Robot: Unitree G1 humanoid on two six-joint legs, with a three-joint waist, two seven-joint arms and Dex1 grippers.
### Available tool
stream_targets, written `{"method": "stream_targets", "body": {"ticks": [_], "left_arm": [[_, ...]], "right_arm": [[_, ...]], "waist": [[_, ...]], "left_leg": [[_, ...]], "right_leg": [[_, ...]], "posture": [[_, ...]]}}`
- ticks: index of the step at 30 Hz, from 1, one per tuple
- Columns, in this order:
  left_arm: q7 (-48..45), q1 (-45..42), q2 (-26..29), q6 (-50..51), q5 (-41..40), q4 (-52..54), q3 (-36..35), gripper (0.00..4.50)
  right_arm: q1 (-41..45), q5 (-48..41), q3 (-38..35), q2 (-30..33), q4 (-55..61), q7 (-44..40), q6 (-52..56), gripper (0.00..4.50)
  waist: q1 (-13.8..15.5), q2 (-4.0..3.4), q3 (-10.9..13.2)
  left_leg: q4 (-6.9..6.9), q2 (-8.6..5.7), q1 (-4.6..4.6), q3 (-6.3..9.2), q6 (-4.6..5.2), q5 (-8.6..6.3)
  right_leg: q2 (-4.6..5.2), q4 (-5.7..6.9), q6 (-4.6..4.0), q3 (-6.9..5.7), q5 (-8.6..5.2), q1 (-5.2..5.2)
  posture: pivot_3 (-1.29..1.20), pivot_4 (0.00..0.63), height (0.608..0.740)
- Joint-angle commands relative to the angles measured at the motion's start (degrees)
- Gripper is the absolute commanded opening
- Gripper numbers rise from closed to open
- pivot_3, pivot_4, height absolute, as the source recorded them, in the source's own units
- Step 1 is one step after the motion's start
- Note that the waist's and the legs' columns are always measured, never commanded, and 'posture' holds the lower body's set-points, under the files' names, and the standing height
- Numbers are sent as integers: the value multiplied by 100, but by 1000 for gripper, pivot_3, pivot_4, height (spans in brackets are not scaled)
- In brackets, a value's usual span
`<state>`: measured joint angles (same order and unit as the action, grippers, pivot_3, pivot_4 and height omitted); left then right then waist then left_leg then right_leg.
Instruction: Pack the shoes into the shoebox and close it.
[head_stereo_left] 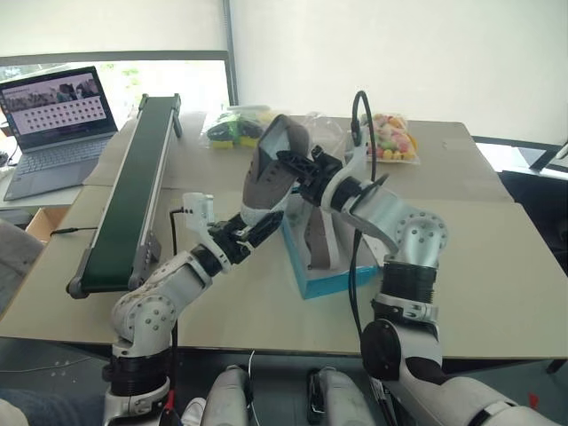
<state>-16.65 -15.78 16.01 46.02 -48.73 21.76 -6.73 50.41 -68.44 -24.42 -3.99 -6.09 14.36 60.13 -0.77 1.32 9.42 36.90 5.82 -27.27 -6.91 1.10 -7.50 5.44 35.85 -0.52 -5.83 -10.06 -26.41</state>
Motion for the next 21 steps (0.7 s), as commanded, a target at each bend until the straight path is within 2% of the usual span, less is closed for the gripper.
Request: {"method": "stream_targets", "body": {"ticks": [1, 4, 9, 14, 21], "left_arm": [[-253, 124, 194, -171, 186, 262, 106, 4436], [-332, 235, 293, -213, 335, 230, 143, 4436], [-393, 300, 286, -233, 423, 236, 205, 4436], [-340, 299, 234, -218, 441, 218, 217, 4436], [-311, 326, 189, -201, 473, 203, 216, 4436]], "right_arm": [[399, 213, -41, 552, -177, -72, -191, 504], [495, 802, 449, 1342, -491, -317, 263, 504], [475, 1374, 1068, 2020, -860, -904, 824, 504], [327, 1931, 1619, 2165, -1101, -1467, 1074, 504], [397, 3273, 2926, 2248, -1765, -2443, 707, 504]], "waist": [[10, -3, 2], [40, -10, 6], [-3, -14, 9], [-15, -16, 10], [11, -16, 10]], "left_leg": [[0, -1, -1, -1, 0, 0], [-2, -6, -4, 0, 0, 0], [-10, -9, -5, -4, 0, 0], [-11, -7, -3, 4, 0, 0], [-10, -9, -4, 4, 0, 0]], "right_leg": [[2, 0, -2, 0, -1, -1], [8, -9, -14, -3, -9, 0], [11, -20, -13, 1, -10, -1], [2, -10, -12, 2, -9, -4], [4, -10, -11, 2, -9, -3]], "posture": [[0, 150, 707], [0, 150, 707], [0, 150, 707], [0, 150, 707], [0, 150, 707]]}}
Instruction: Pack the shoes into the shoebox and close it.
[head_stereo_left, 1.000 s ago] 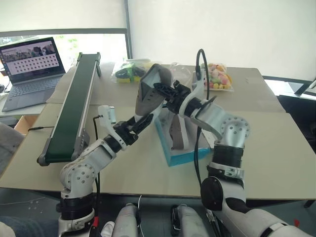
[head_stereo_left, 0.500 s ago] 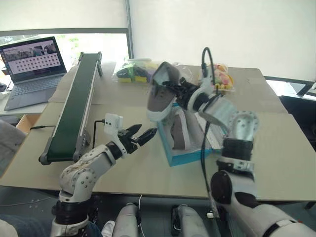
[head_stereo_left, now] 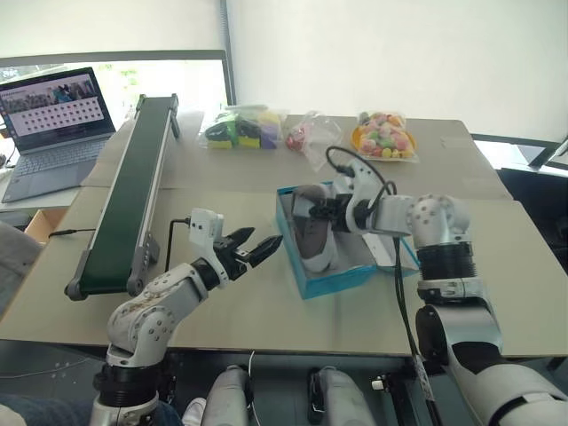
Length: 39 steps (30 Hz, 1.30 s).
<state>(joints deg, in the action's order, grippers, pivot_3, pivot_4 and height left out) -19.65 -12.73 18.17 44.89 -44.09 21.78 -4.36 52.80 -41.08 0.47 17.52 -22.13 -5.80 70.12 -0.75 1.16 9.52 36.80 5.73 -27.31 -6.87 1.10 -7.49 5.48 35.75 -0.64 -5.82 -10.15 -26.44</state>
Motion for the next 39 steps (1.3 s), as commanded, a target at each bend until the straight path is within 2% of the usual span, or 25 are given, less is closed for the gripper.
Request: {"method": "stream_targets", "body": {"ticks": [1, 5, 7, 9, 13, 15, 25, 30, 39], "left_arm": [[-7, 15, -36, -87, 12, 190, -23, 4436], [-6, 28, -81, -96, 35, 174, 0, 4436], [-11, 39, -92, -101, 77, 178, 32, 4436], [-20, 41, -103, -100, 105, 182, 41, 4500], [-20, 70, -93, -94, 128, 207, 20, 4500], [-17, 88, -85, -68, 106, 233, 12, 4500], [-64, 83, -35, -2, 58, 225, 23, 4500], [-108, 61, -37, 10, 63, 188, 57, 4500], [-216, -99, -2, 7, 99, 5, 47, 4500]], "right_arm": [[195, 719, 576, 96, -267, -551, -369, 504], [359, 1558, 1353, 15, -835, -1172, -933, 504], [433, 1792, 1406, -32, -1112, -1307, -1109, 504], [497, 1879, 1263, -67, -1239, -1389, -1176, 1421], [667, 1847, 825, -56, -975, -1401, -971, 2759], [727, 1738, 585, -18, -667, -1422, -759, 3280], [899, 1591, -408, 326, 782, -1341, 96, 3280], [785, 1533, -978, 185, 1207, -1075, 327, 3280], [207, 1531, -926, -287, 1684, -940, 624, 3280]], "waist": [[11, 0, 0], [5, 0, -1], [5, -1, -2], [5, -1, -3], [25, -1, -3], [45, -1, -3], [73, -4, 0], [74, -4, 0], [73, -4, 0]], "left_leg": [[0, -1, 0, 0, 0, 0], [2, -1, 4, -1, 0, 0], [2, 0, 12, 1, -1, 0], [1, 0, 15, 1, -1, 0], [1, 0, 15, 2, -1, -1], [1, -2, 11, 2, -1, -1], [-1, -1, -13, -10, -1, 0], [-1, 0, -10, -8, -1, -1], [-2, -1, -9, -10, -1, 0]], "right_leg": [[1, 0, 0, -1, 0, 0], [2, 0, -1, -1, -1, 4], [2, 0, -1, -3, -1, 9], [2, 1, -2, -3, -1, 11], [4, 2, -2, -4, -1, 11], [6, 1, -2, -4, -1, 9], [6, 1, 11, 1, 5, -21], [6, 3, -2, 0, -2, -21], [6, 5, -1, 1, -2, -18]], "posture": [[0, 150, 707], [0, 150, 707], [0, 150, 707], [0, 150, 707], [0, 150, 707], [0, 150, 707], [0, 150, 707], [0, 150, 707], [0, 150, 707]]}}
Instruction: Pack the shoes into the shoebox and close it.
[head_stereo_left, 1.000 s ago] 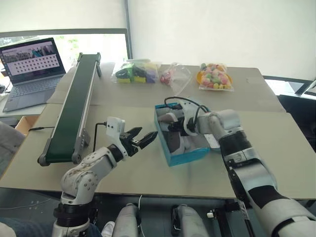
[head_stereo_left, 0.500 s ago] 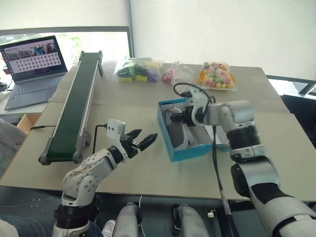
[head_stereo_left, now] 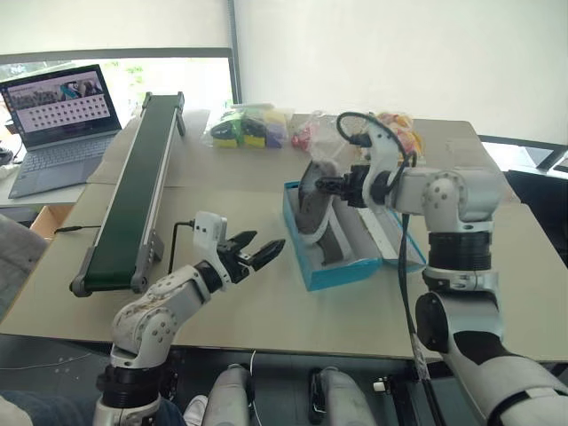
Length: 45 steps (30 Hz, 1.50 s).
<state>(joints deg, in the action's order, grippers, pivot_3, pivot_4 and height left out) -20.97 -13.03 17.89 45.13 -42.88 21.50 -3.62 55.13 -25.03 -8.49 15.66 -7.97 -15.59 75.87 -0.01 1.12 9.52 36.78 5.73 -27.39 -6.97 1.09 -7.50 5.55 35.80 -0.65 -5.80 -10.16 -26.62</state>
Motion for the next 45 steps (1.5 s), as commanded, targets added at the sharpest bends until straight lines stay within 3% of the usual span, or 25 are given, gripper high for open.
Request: {"method": "stream_targets", "body": {"ticks": [1, 8, 15, 18, 22, 25, 31, 32, 40, 45], "left_arm": [[-88, -72, 27, -18, -19, 30, -26, 4500], [-24, -24, 5, -17, -30, 66, -71, 4500], [38, 53, -124, -49, 5, 95, 13, 4500], [109, 113, -166, -31, 6, 186, 11, 4500], [162, 172, -153, -16, -23, 256, -42, 4500], [169, 199, -124, -22, -36, 262, -67, 4500], [194, 159, -147, -13, -46, 230, -39, 4500], [191, 157, -145, -10, -49, 232, -35, 4500], [169, 131, -123, 6, -40, 194, -17, 4500], [134, 116, -128, 4, -28, 121, 12, 4500]], "right_arm": [[-68, -70, -28, -138, 273, 46, 60, 3280], [-208, -59, 200, 104, 277, -214, 164, 3280], [538, 595, 1218, -278, -1647, -795, -1382, 3280], [839, 759, 1158, -564, -2677, -870, -2003, 3280], [949, 660, 859, -578, -2939, -955, -2097, 3280], [913, 616, 680, -540, -2807, -926, -1976, 2716], [728, 598, 439, -560, -2387, -718, -1652, 648], [700, 600, 416, -572, -2324, -688, -1601, 502], [722, 540, 370, -271, -1737, -765, -1197, 412], [983, 676, 1321, 428, -1701, -1696, -855, 412]], "waist": [[-7, 0, 0], [-18, 0, 0], [-115, 0, 0], [-112, 0, 0], [-68, 0, 0], [-64, 0, 0], [-81, -1, 0], [-84, -1, 1], [-75, -2, 1], [-48, -4, 4]], "left_leg": [[0, 0, 0, 0, 0, 0], [0, 0, 0, 1, 0, 0], [0, 1, 6, 3, 0, 0], [-2, 2, 7, 4, 0, 0], [-1, 2, 5, -2, 0, 0], [0, 0, 4, 1, 0, 0], [-1, 3, 4, 2, 0, 0], [-2, 4, 4, 2, 0, 0], [-1, 3, 2, 3, 0, 0], [-1, -3, 0, 2, 0, 0]], "right_leg": [[0, 0, 0, 0, 0, -1], [-1, 1, 0, 0, 0, -1], [-5, 3, -1, 2, -1, 0], [-15, 7, 6, 3, 4, -1], [-14, 7, 10, 1, 6, 2], [-5, 5, 4, 3, 2, 2], [-9, 8, 4, 3, 2, -4], [-9, 9, 6, 3, 4, -5], [-8, 12, 8, 4, 5, -6], [-1, 8, -7, 5, -4, -6]], "posture": [[0, 150, 707], [0, 150, 707], [0, 150, 707], [0, 150, 707], [0, 150, 707], [0, 150, 707], [0, 150, 707], [0, 150, 707], [0, 150, 707], [0, 150, 707]]}}
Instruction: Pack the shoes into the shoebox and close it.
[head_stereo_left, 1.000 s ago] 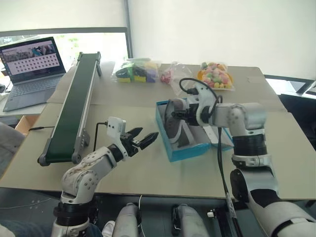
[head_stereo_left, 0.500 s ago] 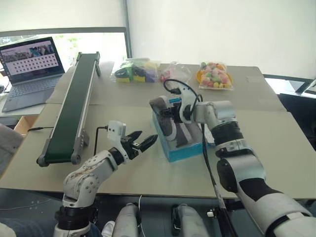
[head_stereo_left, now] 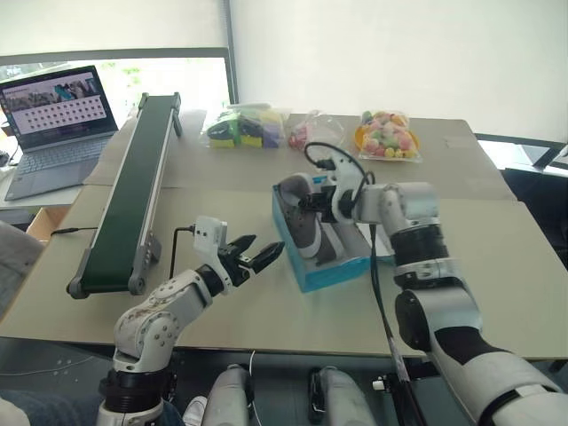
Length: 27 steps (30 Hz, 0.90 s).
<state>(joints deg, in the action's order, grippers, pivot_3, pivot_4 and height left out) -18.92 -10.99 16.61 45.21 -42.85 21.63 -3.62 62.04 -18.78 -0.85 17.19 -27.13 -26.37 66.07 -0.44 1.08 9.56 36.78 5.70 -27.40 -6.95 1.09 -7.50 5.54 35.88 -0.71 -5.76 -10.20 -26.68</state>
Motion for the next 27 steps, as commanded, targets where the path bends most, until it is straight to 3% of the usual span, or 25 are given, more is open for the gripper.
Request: {"method": "stream_targets", "body": {"ticks": [1, 5, 9, 13, 17, 19, 25, 27], "left_arm": [[-80, -86, -5, -8, -22, 91, 25, 4500], [-81, -85, -29, -15, -8, 65, 48, 4500], [-63, -31, -43, -13, -21, 71, 21, 4500], [23, -13, -125, -2, -33, 128, 39, 4500], [4, -21, -121, 4, -34, 136, 35, 4500], [-7, -21, -114, -6, -20, 125, 40, 4500], [-23, -36, -101, 16, -36, 130, 47, 4500], [-35, -40, -86, 35, -53, 135, 41, 4500]], "right_arm": [[315, 107, 808, 347, 137, -813, 115, 412], [251, 437, 1819, 309, -170, -1485, -257, 412], [329, 944, 2455, -238, -1389, -1876, -1173, 412], [616, 1431, 2234, -628, -2959, -1457, -2465, 412], [783, 1604, 1863, -857, -3737, -1168, -2971, 412], [794, 1616, 1646, -891, -3951, -1008, -3059, 1353], [903, 1484, 1005, -766, -3845, -941, -2819, 3272], [1031, 1341, 728, -643, -3482, -956, -2488, 3272]], "waist": [[-17, 0, 0], [-74, 0, 0], [-63, 0, -1], [-76, 17, -12], [-114, 20, -18], [-145, 20, -20], [-127, 19, -20], [-98, 18, -20]], "left_leg": [[0, 0, 1, 0, 0, 0], [-1, 5, 7, 3, 0, 0], [-1, 5, 6, 3, 0, 0], [0, 7, 34, -4, -1, 0], [-1, 15, 56, 0, -3, -2], [-3, 16, 62, 9, -4, -2], [-4, 12, 66, 17, -4, -2], [-4, 8, 65, 17, -4, -2]], "right_leg": [[0, -1, 0, 1, 0, 0], [-7, 2, -1, 0, -1, 0], [-14, 15, 3, 0, 2, -4], [-16, 5, -6, -6, -4, 28], [-15, 4, -6, -7, -3, 39], [-16, 6, -7, -8, -3, 40], [-10, 8, -8, -9, -3, 40], [-6, 7, -8, -9, -3, 39]], "posture": [[0, 150, 707], [0, 150, 707], [0, 150, 707], [0, 150, 707], [0, 150, 707], [0, 150, 707], [0, 150, 707], [0, 150, 707]]}}
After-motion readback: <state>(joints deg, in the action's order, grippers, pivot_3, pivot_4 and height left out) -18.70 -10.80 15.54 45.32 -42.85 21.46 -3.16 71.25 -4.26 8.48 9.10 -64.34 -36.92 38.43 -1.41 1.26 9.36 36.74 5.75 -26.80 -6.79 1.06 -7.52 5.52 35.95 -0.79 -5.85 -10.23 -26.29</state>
